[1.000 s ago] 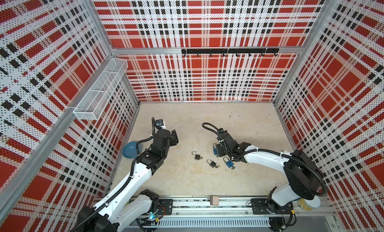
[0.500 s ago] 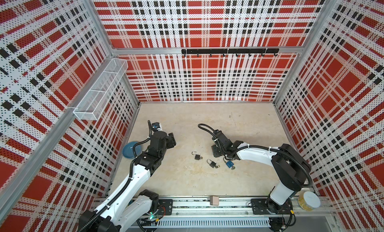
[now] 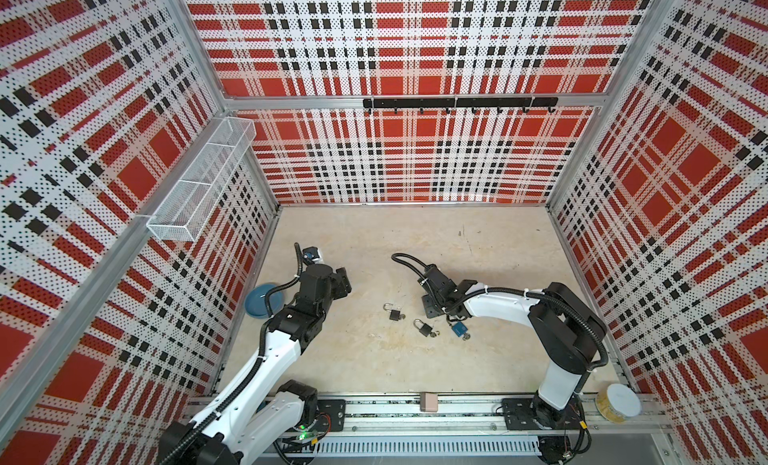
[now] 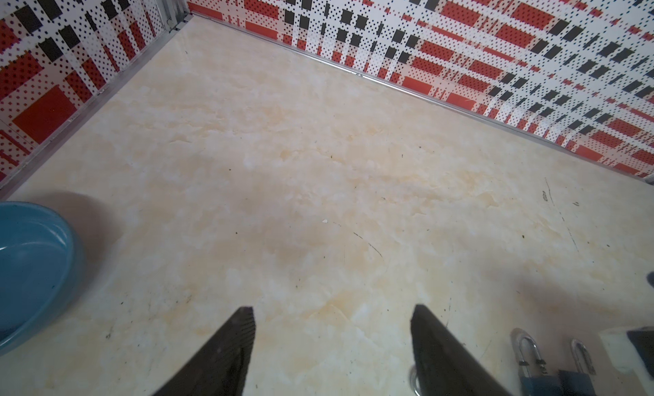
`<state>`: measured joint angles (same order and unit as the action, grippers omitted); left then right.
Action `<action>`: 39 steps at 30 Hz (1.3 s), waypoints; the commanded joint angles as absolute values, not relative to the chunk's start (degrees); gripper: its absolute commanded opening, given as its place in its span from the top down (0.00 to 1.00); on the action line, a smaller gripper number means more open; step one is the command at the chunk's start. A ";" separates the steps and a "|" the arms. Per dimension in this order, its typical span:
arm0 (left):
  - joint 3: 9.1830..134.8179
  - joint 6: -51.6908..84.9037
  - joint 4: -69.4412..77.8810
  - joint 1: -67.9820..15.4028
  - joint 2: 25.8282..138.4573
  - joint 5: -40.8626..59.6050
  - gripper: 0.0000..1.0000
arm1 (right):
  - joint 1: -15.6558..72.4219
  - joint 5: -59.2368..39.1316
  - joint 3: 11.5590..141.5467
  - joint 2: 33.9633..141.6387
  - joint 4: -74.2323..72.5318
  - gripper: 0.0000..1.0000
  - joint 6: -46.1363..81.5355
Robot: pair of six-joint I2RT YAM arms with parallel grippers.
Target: Lock with the key
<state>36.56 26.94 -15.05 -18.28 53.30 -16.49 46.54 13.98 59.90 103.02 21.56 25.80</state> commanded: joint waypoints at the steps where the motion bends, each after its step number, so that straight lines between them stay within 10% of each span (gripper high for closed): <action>1: 36.05 28.19 -14.24 -17.80 52.41 -16.26 0.28 | 46.91 15.14 62.25 104.95 23.23 0.47 27.18; 39: 39.86 27.87 -16.57 -28.47 54.93 -1.36 0.37 | 46.97 5.96 61.08 88.93 19.78 0.75 11.07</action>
